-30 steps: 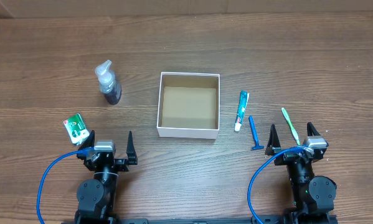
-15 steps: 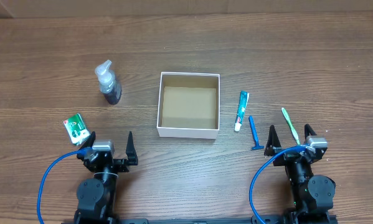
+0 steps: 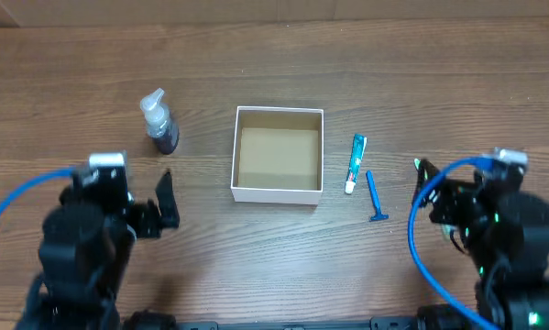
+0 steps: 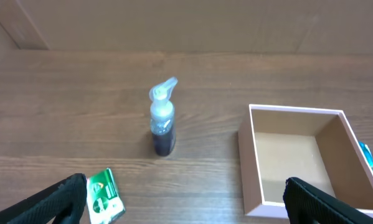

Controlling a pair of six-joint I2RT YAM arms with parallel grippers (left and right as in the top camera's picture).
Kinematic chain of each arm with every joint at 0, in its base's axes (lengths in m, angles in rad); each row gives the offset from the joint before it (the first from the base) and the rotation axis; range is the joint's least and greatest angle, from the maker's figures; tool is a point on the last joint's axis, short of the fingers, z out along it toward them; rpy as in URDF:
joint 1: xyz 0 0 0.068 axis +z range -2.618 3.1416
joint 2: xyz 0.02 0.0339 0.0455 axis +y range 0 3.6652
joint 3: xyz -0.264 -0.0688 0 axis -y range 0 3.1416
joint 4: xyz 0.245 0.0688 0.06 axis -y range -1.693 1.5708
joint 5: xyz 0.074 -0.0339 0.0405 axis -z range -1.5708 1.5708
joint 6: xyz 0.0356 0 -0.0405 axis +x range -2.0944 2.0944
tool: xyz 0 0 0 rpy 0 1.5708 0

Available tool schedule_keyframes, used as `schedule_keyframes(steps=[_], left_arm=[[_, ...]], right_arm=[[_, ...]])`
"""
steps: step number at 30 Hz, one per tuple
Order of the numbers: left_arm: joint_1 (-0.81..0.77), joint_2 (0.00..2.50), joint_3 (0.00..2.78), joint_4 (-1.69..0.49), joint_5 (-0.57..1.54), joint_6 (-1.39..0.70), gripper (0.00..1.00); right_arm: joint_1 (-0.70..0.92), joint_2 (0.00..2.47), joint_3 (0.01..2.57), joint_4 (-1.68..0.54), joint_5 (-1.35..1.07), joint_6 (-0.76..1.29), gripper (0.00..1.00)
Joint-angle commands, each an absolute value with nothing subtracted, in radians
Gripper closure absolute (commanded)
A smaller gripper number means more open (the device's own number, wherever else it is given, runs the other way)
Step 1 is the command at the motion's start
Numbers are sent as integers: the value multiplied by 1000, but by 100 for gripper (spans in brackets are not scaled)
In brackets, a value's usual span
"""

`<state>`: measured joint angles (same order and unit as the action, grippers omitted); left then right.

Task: Pack container
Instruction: 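Reach the left gripper to the clear pump bottle and grasp it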

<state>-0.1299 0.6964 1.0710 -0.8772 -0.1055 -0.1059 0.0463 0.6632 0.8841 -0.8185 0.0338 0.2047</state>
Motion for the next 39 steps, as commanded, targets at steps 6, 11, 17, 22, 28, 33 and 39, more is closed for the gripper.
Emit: schedule_keyframes(steps=[6, 11, 17, 22, 28, 33, 39], left_arm=[[-123, 947, 1248, -992, -67, -120, 0], [-123, 974, 1248, -992, -55, -120, 0], [-123, 974, 1248, -990, -59, -120, 0], [-123, 974, 1248, -991, -59, -120, 0], [-123, 974, 1248, -991, -58, -120, 0], [-123, 974, 1248, -992, -58, -120, 0], [-123, 974, 1248, -992, -58, -120, 0]], right_arm=[[44, 938, 944, -919, 40, 214, 0], [44, 978, 944, -906, 43, 213, 0], [44, 977, 944, -899, 44, 213, 0], [44, 961, 944, -867, 91, 210, 0], [44, 852, 944, -846, 115, 210, 0], [44, 848, 944, -863, 115, 210, 0], [44, 848, 944, -864, 115, 210, 0]])
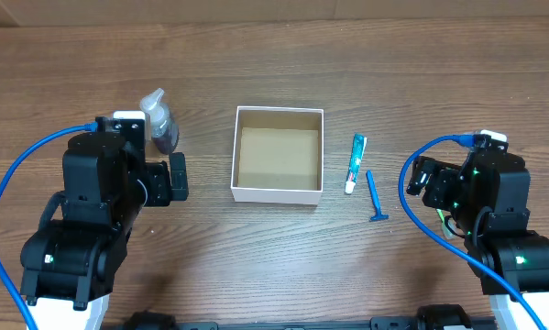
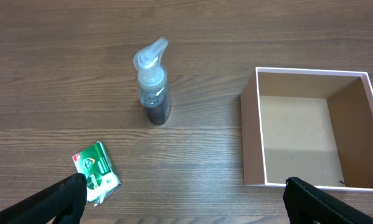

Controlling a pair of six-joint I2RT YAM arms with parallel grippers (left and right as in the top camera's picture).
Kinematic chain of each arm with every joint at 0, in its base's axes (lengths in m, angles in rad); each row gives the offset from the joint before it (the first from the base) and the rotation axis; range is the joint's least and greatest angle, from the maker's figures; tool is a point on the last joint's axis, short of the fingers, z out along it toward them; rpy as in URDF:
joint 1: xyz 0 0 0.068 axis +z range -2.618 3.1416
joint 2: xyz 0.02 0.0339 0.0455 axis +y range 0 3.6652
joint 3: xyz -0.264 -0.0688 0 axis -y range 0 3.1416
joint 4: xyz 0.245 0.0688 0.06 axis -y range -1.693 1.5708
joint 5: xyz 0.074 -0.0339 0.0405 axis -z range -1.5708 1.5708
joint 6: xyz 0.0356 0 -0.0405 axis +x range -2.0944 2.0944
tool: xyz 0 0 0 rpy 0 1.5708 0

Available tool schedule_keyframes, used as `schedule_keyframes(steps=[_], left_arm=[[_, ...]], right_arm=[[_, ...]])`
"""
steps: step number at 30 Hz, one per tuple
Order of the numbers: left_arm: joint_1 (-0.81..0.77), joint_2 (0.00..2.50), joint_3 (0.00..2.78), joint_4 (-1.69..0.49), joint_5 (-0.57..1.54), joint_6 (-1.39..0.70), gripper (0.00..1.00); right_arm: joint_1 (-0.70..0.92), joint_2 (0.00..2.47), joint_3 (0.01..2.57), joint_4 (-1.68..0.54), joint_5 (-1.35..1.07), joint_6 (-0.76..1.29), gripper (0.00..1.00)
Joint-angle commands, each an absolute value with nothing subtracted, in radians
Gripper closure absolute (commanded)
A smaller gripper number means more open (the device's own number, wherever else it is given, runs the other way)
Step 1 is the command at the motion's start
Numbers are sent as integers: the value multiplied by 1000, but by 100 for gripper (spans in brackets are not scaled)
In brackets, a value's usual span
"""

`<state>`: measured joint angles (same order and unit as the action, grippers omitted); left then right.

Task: Pack container
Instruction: 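Reach the left gripper to the clear pump bottle and grasp it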

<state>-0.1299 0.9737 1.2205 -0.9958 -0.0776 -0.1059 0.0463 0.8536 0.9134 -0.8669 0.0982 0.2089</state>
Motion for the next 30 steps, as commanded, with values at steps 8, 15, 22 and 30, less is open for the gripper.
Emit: schedule_keyframes(steps=[8, 15, 22, 30], left_arm=[[-123, 975, 1248, -992, -58, -120, 0], [-88, 1095, 1407, -1082, -77, -165, 0], [57, 1532, 1812, -1275, 11, -225, 0], [64, 1775, 1812, -1194, 10, -94, 0]], right_arm=[[44, 848, 944, -866, 115, 210, 0], [44, 855, 944, -871, 111, 218, 0], [44, 874, 944, -885, 112, 218, 0], [44, 916, 944, -886, 111, 218, 0]])
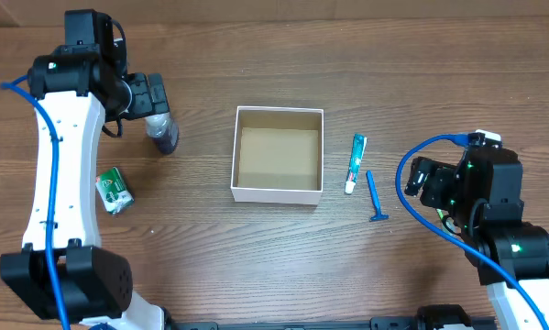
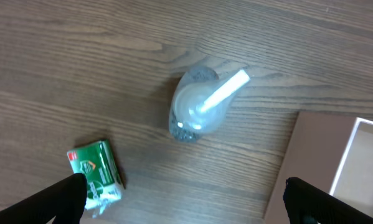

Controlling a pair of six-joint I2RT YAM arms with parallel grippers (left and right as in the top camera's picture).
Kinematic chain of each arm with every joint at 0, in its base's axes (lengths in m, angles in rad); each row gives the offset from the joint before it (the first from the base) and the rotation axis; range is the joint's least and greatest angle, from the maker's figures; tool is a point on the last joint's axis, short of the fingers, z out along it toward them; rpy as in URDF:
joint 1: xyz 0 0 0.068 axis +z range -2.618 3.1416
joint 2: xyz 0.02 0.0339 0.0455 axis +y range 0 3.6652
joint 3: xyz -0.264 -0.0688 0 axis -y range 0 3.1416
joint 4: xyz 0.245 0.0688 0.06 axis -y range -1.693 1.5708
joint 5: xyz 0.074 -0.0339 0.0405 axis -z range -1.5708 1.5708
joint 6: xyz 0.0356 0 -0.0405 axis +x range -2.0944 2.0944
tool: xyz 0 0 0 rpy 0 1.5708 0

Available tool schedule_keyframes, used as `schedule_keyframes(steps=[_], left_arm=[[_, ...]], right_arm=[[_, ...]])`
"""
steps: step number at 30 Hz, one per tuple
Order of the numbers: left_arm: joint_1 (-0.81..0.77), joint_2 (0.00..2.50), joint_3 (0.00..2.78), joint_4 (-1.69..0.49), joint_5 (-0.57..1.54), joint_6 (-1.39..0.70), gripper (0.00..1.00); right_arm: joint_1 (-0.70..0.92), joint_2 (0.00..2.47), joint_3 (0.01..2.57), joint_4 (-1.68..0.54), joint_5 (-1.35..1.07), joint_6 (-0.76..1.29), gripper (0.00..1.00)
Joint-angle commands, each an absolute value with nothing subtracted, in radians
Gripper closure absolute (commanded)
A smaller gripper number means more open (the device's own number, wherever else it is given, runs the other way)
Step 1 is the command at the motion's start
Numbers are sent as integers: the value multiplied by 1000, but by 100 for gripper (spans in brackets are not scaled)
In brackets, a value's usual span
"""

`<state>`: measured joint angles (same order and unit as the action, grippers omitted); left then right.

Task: Pack container
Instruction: 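Reach the left gripper to the clear pump bottle and grasp it, then carry the bottle with the left gripper into the box's back-right corner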

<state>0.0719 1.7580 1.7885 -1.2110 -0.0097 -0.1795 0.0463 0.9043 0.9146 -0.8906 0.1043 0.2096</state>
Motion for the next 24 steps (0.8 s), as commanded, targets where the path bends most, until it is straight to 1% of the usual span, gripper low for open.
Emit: schedule_keyframes(steps=[1, 8, 12, 16, 18, 19, 20, 22, 23, 24], left_arm=[[64, 1793, 1812, -1184, 1, -81, 0], [30, 1971, 1812, -1112, -7, -21, 0], [6, 2032, 1812, -1063, -7, 24, 0], [3, 2074, 1812, -1065, -8, 23, 0], [3, 2075, 1812, -1069, -8, 23, 8], [3, 2075, 1812, -1074, -8, 23, 15], [3, 2075, 1812, -1079, -8, 23, 19], [3, 2075, 1812, -1084, -7, 23, 31], [3, 2075, 1812, -1092, -8, 23, 40], [3, 2075, 1812, -1094, -8, 23, 44]], right_arm=[[44, 922, 944, -888, 112, 218, 0], [44, 925, 944, -888, 112, 218, 0], [44, 925, 944, -888, 112, 218, 0], [44, 925, 944, -889, 112, 218, 0], [44, 925, 944, -889, 112, 217, 0], [44, 925, 944, -889, 112, 217, 0], [44, 925, 944, -889, 112, 217, 0], [44, 925, 944, -889, 112, 217, 0], [44, 925, 944, -889, 112, 217, 0], [44, 925, 944, -889, 112, 217, 0]])
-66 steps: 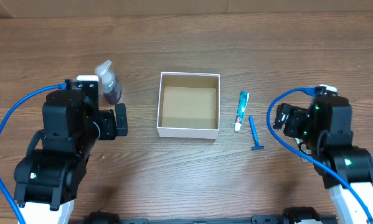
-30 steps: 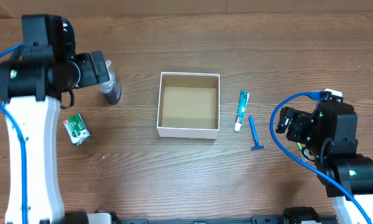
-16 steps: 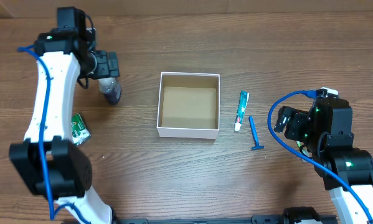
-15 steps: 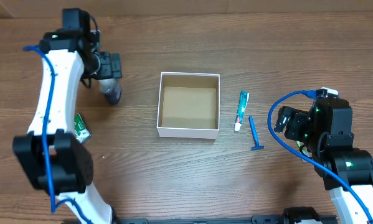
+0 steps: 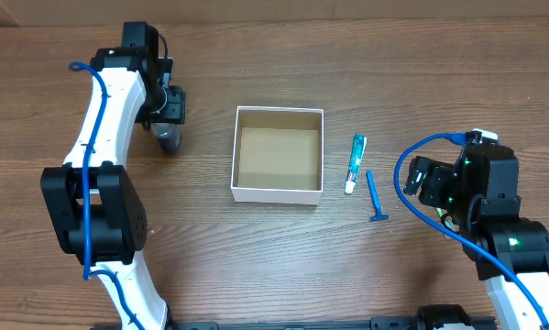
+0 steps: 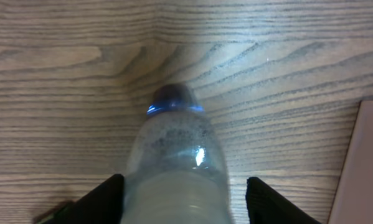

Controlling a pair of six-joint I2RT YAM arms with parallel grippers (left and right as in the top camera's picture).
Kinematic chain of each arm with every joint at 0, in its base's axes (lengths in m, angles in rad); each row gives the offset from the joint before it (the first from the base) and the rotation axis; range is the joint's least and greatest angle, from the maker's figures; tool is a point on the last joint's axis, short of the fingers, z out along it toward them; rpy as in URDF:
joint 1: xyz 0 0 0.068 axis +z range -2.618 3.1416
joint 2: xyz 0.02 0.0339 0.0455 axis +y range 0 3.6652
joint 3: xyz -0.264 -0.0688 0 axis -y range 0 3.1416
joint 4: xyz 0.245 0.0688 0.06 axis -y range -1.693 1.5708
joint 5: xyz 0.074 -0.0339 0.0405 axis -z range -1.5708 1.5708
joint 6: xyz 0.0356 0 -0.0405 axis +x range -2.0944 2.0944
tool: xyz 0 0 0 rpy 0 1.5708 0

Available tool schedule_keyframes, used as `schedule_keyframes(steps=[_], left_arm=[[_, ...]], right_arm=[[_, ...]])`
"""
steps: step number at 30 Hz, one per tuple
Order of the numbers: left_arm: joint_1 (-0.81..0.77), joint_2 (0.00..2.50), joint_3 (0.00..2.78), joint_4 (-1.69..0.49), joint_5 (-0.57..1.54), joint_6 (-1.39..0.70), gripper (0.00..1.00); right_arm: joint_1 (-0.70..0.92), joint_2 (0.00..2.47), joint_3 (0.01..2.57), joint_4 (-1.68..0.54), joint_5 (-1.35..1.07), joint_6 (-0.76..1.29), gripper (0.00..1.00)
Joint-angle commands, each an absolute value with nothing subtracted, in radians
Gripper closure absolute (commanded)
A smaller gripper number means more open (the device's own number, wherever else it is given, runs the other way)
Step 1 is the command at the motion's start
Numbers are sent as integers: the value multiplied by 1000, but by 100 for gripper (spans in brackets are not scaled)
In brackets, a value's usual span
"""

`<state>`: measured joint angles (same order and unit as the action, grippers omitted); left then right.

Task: Pack container
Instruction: 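Carry the bottle with the left gripper into the box's back-right corner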

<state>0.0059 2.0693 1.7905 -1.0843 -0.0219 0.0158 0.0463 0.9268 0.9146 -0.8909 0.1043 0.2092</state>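
A clear spray bottle (image 5: pixel 169 139) with dark liquid stands left of the open white cardboard box (image 5: pixel 278 193). My left gripper (image 5: pixel 169 112) is down over it. In the left wrist view the bottle (image 6: pixel 177 155) fills the space between the fingers of the left gripper (image 6: pixel 183 202), which is open: the left finger is at its side and a gap shows at the right finger (image 6: pixel 267 202). A toothpaste tube (image 5: pixel 356 162) and a blue razor (image 5: pixel 375 197) lie right of the box. My right gripper (image 5: pixel 422 174) hovers right of the razor, its jaws unclear.
The box's pale corner (image 6: pixel 363 168) shows at the right edge of the left wrist view. The outstretched left arm (image 5: pixel 100 137) spans the left side of the table. A sliver of green (image 6: pixel 49 218) peeks out at the wrist view's lower left.
My left gripper has come from above and left of the bottle down to it, so the bottle now stands between its open fingers. The green packet is now covered by the arm in the overhead view.
Both arms were folded near the front edge. The left arm then stood raised toward the bottle, a green packet showing on the table. Then it reached above the bottle's nozzle, and now its open fingers flank the bottle. The right arm barely shifted.
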Motion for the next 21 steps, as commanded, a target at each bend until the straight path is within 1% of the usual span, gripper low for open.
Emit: schedule_keyframes(steps=[1, 2, 3, 4, 8, 11, 12, 13, 15, 17, 19, 21], left_arm=[[3, 2075, 1812, -1097, -8, 23, 55], [3, 2075, 1812, -1099, -8, 23, 67], [3, 2075, 1813, -1099, -7, 23, 85], [3, 2074, 1816, -1102, -7, 22, 96], [-4, 2000, 1852, -1118, -7, 19, 96], [-51, 1871, 1951, -1207, -7, -7, 96], [-110, 1802, 2028, -1278, -10, -29, 96], [-144, 1774, 2069, -1311, -10, -48, 96], [-265, 1720, 2181, -1380, -9, -120, 96], [-405, 1710, 2251, -1388, -9, -213, 96], [-521, 1736, 2250, -1372, -11, -294, 96], [-561, 1795, 2249, -1369, -18, -360, 96]], right_arm=[[44, 925, 944, -890, 112, 217, 0], [44, 925, 944, -890, 113, 217, 0], [44, 925, 944, -890, 121, 218, 0], [44, 923, 944, -890, 123, 218, 0], [44, 900, 944, -892, 124, 218, 0], [43, 875, 944, -897, 123, 218, 0], [34, 867, 944, -902, 123, 222, 0], [19, 865, 944, -905, 123, 239, 0], [-35, 864, 944, -913, 97, 241, 0], [-88, 864, 944, -911, 57, 241, 0], [-95, 864, 944, -912, 50, 241, 0], [-95, 864, 944, -913, 50, 241, 0]])
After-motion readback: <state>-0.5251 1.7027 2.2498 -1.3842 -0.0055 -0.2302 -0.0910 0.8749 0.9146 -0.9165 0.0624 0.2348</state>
